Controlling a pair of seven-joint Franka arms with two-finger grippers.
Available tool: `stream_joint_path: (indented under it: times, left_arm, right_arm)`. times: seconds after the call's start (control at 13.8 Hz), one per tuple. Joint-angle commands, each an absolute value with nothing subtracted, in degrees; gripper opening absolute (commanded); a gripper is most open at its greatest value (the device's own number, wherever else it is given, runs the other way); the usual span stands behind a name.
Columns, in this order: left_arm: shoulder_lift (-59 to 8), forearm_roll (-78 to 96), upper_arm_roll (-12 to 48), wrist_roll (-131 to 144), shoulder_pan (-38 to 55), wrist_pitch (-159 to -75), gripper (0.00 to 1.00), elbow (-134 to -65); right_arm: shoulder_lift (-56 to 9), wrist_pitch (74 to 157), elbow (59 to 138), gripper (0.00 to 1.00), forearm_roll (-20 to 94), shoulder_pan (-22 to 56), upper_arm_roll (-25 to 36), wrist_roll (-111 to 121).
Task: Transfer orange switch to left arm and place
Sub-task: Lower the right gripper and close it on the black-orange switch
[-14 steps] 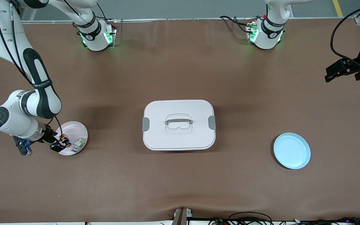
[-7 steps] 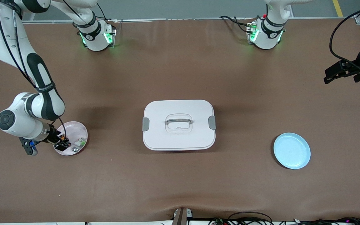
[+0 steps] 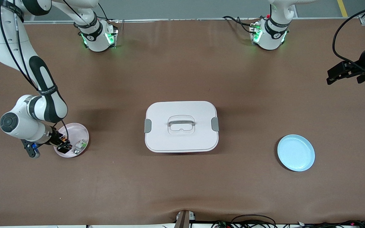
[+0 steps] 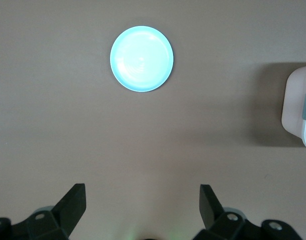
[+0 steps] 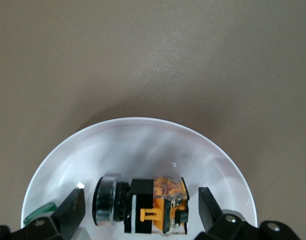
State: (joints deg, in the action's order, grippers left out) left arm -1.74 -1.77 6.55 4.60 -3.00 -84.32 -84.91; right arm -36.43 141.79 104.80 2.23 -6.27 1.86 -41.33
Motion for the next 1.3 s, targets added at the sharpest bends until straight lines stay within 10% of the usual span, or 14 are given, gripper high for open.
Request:
stream_joint_path:
  times: [0.0, 0.14, 0.65, 1.23]
  left_arm:
    - [-0.6, -2.4, 6.2, 4.7, -3.2, -83.8, 1.0, -85.2]
    - [0.2, -2.2, 6.2, 4.7, -3.1, -83.9, 1.0, -85.0]
    - [-0.2, -1.9, 6.7, 4.8, -2.6, -84.4, 1.0, -84.5]
    - [-0.2, -0.7, 6.7, 4.7, -3.1, -84.4, 1.0, -84.6]
  right_arm:
    - [-37.4, 142.2, 104.0, 1.0, 2.1, -6.7, 1.8, -40.4]
    - [-37.4, 142.2, 103.9, 1.0, 2.1, -6.8, 1.8, -40.4]
    - [-37.4, 142.0, 104.0, 0.33, 2.2, -6.7, 1.8, -37.8]
    - [-32.8, 134.0, 103.9, 0.15, 2.2, -6.6, 1.8, -30.7]
